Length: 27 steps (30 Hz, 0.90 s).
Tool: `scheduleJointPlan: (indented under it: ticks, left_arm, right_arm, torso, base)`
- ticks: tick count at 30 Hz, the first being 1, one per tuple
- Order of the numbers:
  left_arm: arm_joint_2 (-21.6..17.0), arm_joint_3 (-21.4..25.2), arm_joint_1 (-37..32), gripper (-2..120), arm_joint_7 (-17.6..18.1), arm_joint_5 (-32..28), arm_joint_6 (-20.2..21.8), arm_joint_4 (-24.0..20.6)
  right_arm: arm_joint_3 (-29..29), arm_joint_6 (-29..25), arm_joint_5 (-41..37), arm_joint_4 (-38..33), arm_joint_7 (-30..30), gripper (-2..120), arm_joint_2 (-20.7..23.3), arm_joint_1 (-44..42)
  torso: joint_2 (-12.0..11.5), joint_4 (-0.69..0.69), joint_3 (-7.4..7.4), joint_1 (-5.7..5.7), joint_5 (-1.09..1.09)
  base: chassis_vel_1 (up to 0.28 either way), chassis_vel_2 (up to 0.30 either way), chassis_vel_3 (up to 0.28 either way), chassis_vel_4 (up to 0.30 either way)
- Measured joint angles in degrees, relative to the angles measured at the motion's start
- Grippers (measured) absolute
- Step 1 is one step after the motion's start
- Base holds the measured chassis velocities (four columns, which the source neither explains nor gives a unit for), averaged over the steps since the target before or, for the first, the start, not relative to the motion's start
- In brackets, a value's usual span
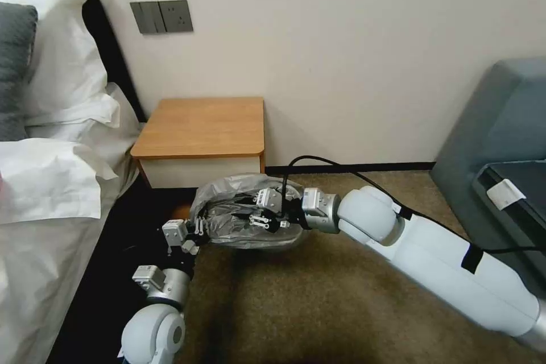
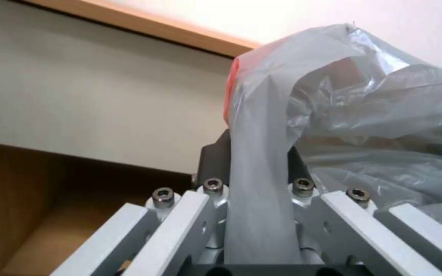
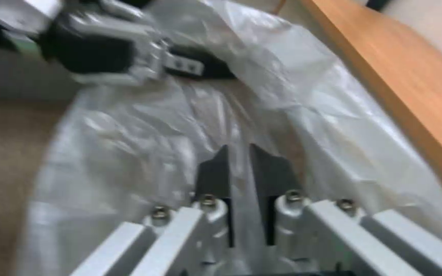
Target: Pick up the garbage bag from the table and place it over the trash can.
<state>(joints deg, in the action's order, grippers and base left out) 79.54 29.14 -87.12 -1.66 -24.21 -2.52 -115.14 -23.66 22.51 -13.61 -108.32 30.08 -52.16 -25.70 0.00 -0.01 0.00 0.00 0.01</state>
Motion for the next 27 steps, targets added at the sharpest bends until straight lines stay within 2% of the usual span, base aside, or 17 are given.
scheduleJointPlan:
  ticks: [1,3,12,27]
  left_arm:
    - [0.00,0.00,0.00,8,0.00,0.00,0.00,0.00]
    - [0.26,-0.09,0.04,8,-0.24,0.48,-0.09,-0.14]
    - [0.88,-0.63,0.52,8,-0.38,2.24,-0.43,-0.20]
    - [1.17,-1.27,-0.20,8,-0.50,3.06,-0.46,-2.55]
  right_arm:
    - [0.00,0.00,0.00,0.00,0.00,8,0.00,0.00]
    - [-1.61,1.56,1.99,1.38,-0.25,0,-0.25,1.41]
    - [-5.89,3.92,4.22,4.11,-1.27,0,-2.15,3.81]
    - [-10.55,3.33,15.85,10.50,-0.39,0,-8.14,5.96]
  torso:
    - [0.00,0.00,0.00,0.00,0.00]
    - [0.00,0.00,0.00,0.00,-0.01]
    - [0.00,0.00,0.00,0.00,-0.01]
    - [0.00,0.01,0.00,0.00,-0.01]
  base:
    - [0.000,0.000,0.000,0.000]
    - [0.000,0.000,0.000,0.000]
    - [0.000,0.000,0.000,0.000]
    - [0.000,0.000,0.000,0.000]
